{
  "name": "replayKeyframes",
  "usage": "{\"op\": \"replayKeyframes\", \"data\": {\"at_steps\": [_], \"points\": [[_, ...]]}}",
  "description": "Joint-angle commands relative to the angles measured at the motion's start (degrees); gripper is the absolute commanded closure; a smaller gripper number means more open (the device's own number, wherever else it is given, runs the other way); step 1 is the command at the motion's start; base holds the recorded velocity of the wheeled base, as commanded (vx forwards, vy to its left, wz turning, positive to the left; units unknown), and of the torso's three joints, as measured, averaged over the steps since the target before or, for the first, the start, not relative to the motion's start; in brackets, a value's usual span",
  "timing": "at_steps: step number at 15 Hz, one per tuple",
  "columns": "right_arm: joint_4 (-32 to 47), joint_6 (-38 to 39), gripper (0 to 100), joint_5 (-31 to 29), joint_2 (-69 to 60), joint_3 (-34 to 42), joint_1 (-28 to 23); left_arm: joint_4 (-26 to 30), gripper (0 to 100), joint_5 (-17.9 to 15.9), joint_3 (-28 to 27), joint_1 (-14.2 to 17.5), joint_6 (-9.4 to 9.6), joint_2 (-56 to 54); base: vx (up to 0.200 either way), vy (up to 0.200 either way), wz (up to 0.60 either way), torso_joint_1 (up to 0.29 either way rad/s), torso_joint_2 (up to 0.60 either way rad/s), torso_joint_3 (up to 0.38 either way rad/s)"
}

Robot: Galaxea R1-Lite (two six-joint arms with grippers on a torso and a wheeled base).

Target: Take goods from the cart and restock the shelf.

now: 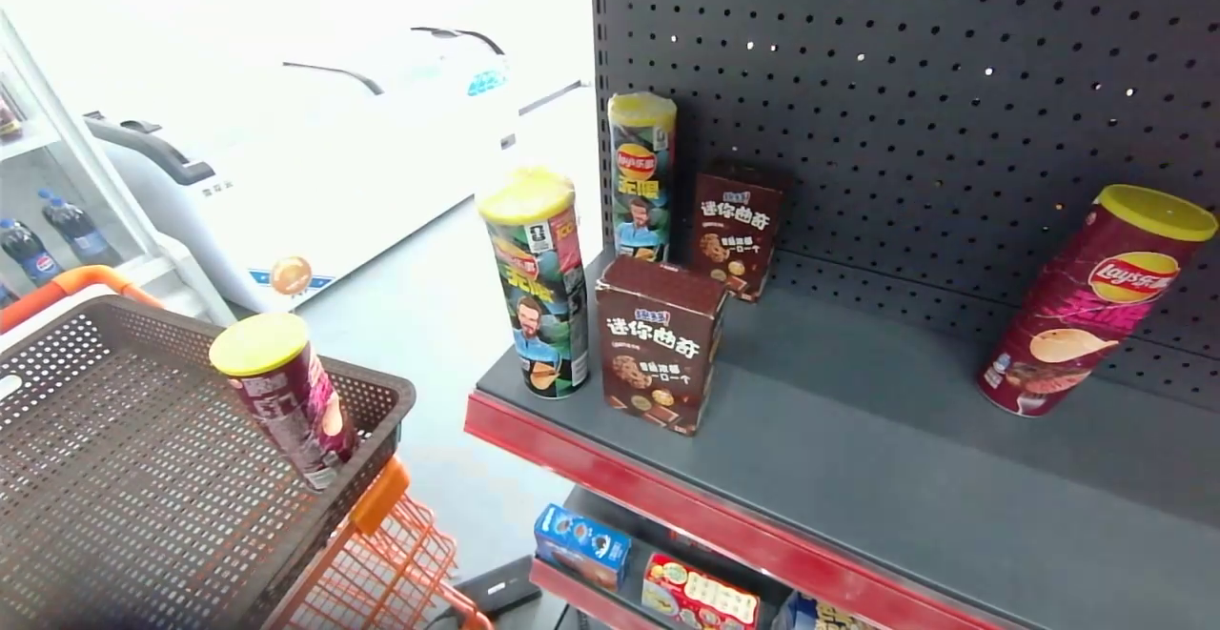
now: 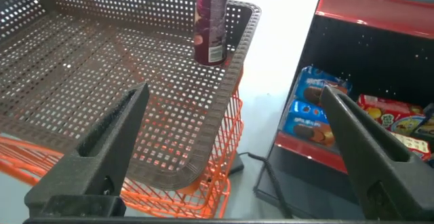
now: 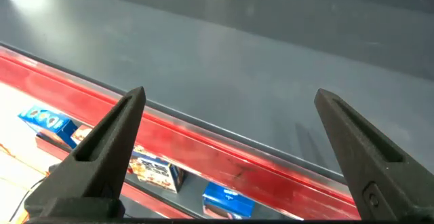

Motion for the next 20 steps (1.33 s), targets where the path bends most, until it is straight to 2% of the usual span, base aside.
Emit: {"op": "replayKeyframes", "data": {"at_steps": [1, 8, 10, 11, 12, 13, 14, 16, 18, 20], "points": [[0.0, 0.0, 0, 0.0, 0.1, 0.0, 0.0, 0.0, 0, 0.0, 0.0, 0.0, 0.04, 0.1, 0.000, 0.000, 0.00, 0.000, 0.00, 0.000], [0.0, 0.0, 0, 0.0, 0.1, 0.0, 0.0, 0.1, 0, -0.1, -0.2, 0.0, 0.22, 0.1, 0.000, 0.000, 0.00, 0.000, 0.00, 0.000], [0.0, 0.0, 0, 0.0, 0.1, 0.0, 0.0, 3.9, 0, -3.0, -7.2, -0.5, 2.50, 2.1, 0.000, 0.000, 0.00, 0.000, 0.00, 0.000], [0.0, 0.0, 0, 0.0, 0.1, 0.0, 0.0, 5.3, 0, -3.0, -9.4, -0.5, 2.50, 4.6, 0.000, 0.000, 0.00, 0.000, 0.00, 0.000], [0.0, 0.0, 0, 0.0, 0.1, 0.0, 0.0, 6.2, 0, -2.9, -16.0, -0.8, 2.33, 13.2, 0.000, 0.000, 0.00, 0.000, 0.00, 0.000], [0.0, 0.0, 0, 0.0, 0.1, 0.0, 0.0, 6.2, 0, -2.9, -18.1, -1.2, 2.15, 17.1, 0.000, 0.000, 0.00, 0.000, 0.00, 0.000], [0.0, 0.0, 0, 0.0, 0.1, 0.0, 0.0, 5.2, 0, -2.9, -19.8, 0.9, 1.45, 23.3, 0.000, 0.000, 0.00, 0.000, 0.00, 0.000], [0.0, 0.0, 0, 0.0, 0.1, 0.0, 0.0, -0.5, 0, -3.1, -20.4, 6.0, 1.71, 32.6, 0.000, 0.000, 0.00, 0.000, 0.00, 0.000], [0.0, 0.0, 0, 0.0, 0.1, 0.0, 0.0, -4.3, 0, -3.1, -20.5, 5.7, 3.29, 42.6, 0.000, 0.000, 0.00, 0.000, 0.00, 0.000], [0.0, 0.0, 0, 0.0, 0.1, 0.0, 0.0, -9.0, 0, -2.9, -20.0, 4.9, 4.00, 51.2, 0.000, 0.000, 0.00, 0.000, 0.00, 0.000]]}}
